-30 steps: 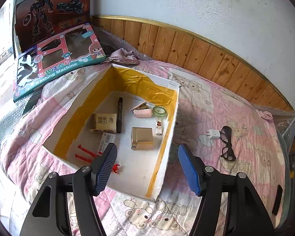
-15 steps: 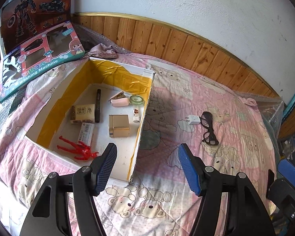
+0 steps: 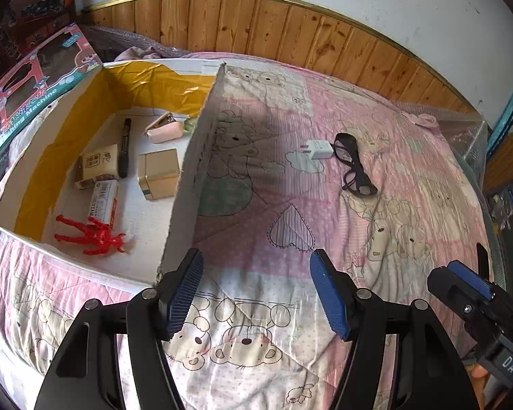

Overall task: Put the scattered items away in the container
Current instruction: 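Move both tools back toward the white charger plug and black glasses, then grasp the white charger with the left tool while the right tool grasps the glasses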

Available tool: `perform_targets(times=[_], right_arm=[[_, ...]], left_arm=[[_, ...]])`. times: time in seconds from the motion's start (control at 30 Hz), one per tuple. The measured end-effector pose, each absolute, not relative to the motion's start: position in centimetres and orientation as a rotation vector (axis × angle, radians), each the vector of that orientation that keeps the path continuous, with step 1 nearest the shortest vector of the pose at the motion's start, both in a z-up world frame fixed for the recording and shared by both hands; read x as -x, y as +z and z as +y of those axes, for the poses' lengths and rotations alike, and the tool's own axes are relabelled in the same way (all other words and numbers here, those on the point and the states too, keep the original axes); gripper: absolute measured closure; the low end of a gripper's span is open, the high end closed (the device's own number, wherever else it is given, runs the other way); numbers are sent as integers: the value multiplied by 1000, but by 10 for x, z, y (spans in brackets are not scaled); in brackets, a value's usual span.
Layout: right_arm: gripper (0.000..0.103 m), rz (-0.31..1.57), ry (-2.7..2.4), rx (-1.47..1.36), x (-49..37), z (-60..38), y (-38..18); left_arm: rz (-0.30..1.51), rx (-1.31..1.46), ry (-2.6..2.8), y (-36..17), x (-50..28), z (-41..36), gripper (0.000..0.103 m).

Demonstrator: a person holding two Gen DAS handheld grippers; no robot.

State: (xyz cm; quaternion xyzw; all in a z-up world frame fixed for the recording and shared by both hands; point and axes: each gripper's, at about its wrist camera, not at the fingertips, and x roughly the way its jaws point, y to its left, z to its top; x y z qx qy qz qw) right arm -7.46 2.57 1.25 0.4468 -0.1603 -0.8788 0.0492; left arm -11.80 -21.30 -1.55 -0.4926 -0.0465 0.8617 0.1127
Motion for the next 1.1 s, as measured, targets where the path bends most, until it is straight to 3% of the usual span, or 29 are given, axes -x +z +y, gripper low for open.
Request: perform_targets(times=[0.33,0.5,0.63,0.93,0.97,1.03,1.07,1.1], right_arm=[[36,-603,-2666,-1426,160,81,-22],[36,-481,-2651,-1453,237,80,-33],[36,-333,-2627,-1539,284,79,-59],[37,-155,-2562,-1627,322,82,-105],[41,-159,-2562,-1626,323,84,-105],[62,-159,-2565,-1622,325,85,-103],[65,-153,-2564,-1629,325,85,-102],[65,-161,-2563,-1633,326,85,-101]], left_arm=[[-123,1475,2439,-41,173,-172,37],[20,1376,2418,-37,247,-130,33],[172,1363,2354,-64,306,-98,33],[234,1402,2242,-127,363,-73,35],[248,1389,2247,-127,364,-69,35],[260,1372,2250,-128,368,-62,35],[264,1362,2255,-128,369,-59,36],[279,1357,2263,-128,371,-56,48]])
